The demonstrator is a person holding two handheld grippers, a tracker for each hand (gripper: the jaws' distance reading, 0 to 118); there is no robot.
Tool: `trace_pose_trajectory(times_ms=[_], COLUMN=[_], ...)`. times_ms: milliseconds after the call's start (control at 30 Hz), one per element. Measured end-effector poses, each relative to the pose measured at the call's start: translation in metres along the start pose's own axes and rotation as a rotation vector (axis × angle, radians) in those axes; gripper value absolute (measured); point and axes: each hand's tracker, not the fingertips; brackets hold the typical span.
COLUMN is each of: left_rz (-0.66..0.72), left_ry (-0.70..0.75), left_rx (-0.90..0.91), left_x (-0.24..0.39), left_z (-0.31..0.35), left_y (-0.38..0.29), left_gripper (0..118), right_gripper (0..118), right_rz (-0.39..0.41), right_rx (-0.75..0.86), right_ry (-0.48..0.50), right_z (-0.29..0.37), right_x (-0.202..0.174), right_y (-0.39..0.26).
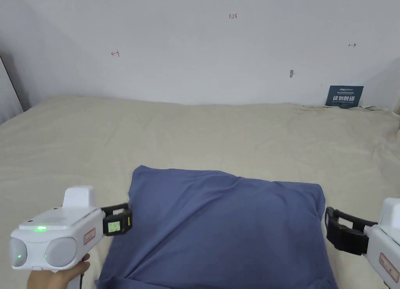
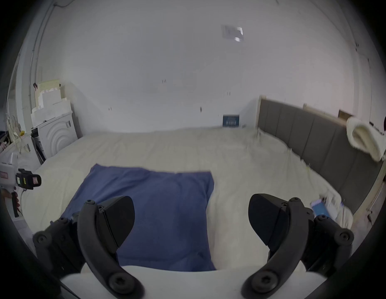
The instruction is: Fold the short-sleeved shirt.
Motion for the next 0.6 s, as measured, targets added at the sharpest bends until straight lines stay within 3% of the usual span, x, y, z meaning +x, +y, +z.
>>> trace_pose_trajectory(times_ms=[167, 267, 367, 500, 600], left_rz=[-0.033, -0.077, -0.089, -0.106, -0.11], left_ry=[0.022, 0.015, -0.013, -0.026, -0.024], left_rx=[0.2, 0.283, 0.327, 0.347, 0.35], left_x=[0.017, 0.026, 0.033, 0.041, 0.044], left_z=[0.012, 0.017, 0.022, 0.025, 0.025], left_y=[0.004, 0.0, -0.007, -0.015, -0.02], left_gripper=[113, 108, 79, 23, 0], right_gripper=[107, 97, 62, 10, 0], right_rz=[0.041, 0.061, 0.052, 0.051, 0.047], right_rx=[0.138, 0.191, 0.22, 0.253, 0.272], right_ry=[-0.073, -0.092, -0.09, -0.096, -0.105], right_z=[0.009, 0.014, 0.016, 0.016, 0.015], right_x=[-0.017, -0.024, -0.027, -0.029, -0.03], right_y=[0.008, 0.008, 0.006, -0.001, -0.004])
